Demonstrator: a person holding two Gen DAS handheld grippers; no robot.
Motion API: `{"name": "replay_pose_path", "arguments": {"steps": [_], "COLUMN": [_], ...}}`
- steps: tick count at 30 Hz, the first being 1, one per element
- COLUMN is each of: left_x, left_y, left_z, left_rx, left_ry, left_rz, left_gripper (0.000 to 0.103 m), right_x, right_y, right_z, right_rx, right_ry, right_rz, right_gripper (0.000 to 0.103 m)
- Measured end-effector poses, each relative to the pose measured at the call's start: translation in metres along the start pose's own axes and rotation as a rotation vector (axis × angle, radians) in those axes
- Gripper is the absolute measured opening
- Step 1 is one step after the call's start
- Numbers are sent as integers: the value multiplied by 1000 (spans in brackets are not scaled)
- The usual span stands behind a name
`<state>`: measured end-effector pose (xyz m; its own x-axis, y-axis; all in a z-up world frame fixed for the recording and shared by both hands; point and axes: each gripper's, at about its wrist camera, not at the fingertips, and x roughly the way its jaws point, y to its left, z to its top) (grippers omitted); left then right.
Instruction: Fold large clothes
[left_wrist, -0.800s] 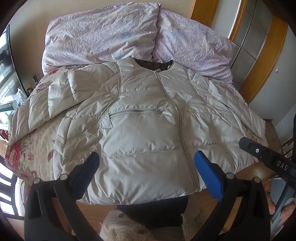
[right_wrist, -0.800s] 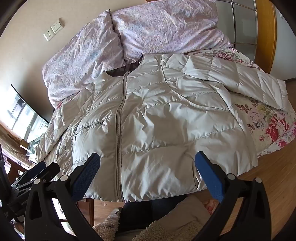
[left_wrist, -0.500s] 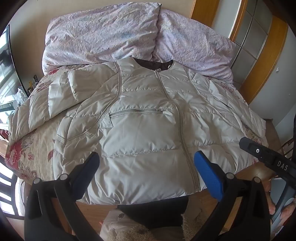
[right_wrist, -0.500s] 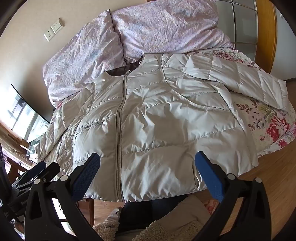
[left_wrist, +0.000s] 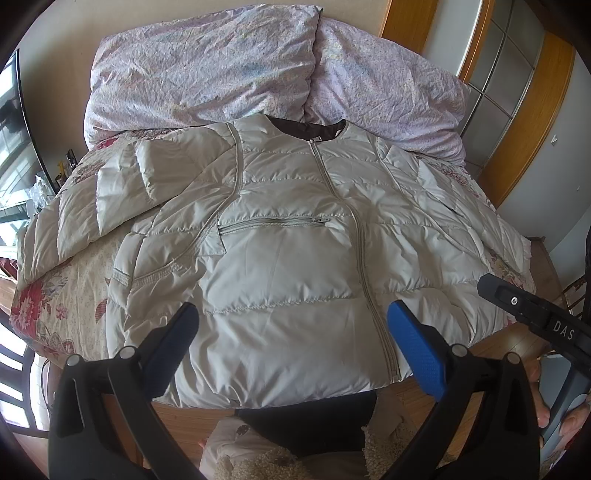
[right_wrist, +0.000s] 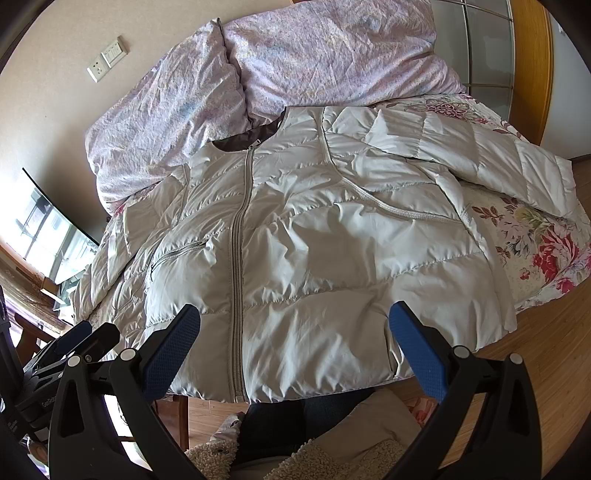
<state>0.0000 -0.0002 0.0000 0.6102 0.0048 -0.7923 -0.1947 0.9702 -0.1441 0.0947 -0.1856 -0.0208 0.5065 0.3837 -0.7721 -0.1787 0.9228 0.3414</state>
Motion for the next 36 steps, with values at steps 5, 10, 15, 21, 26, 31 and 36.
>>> {"name": "replay_pose_path", "arguments": {"steps": [5, 10, 15, 21, 26, 31, 36], "left_x": [-2, -2, -2, -2, -2, -2, -2], "left_y": [4, 4, 3, 3, 4, 3, 4], "left_z": [-4, -4, -4, -4, -4, -4, -5], "left_rx": [0, 0, 0, 1, 0, 2, 1], "left_ry": [-2, -1, -1, -1, -1, -1, -1], "left_rz": [2, 0, 2, 2, 2, 2, 3], "left_gripper": [101, 101, 101, 101, 101, 101, 101], "right_x": [0, 0, 0, 0, 0, 0, 0], "right_y": [0, 0, 0, 0, 0, 0, 1], "right_z": [0, 0, 0, 0, 0, 0, 0], "right_rx": [0, 0, 1, 2, 1, 2, 2], "right_ry": [0, 0, 0, 1, 0, 0, 0], "right_rz": [1, 1, 3, 3, 3, 4, 4], "right_gripper": [102, 102, 102, 102, 102, 102, 102]}}
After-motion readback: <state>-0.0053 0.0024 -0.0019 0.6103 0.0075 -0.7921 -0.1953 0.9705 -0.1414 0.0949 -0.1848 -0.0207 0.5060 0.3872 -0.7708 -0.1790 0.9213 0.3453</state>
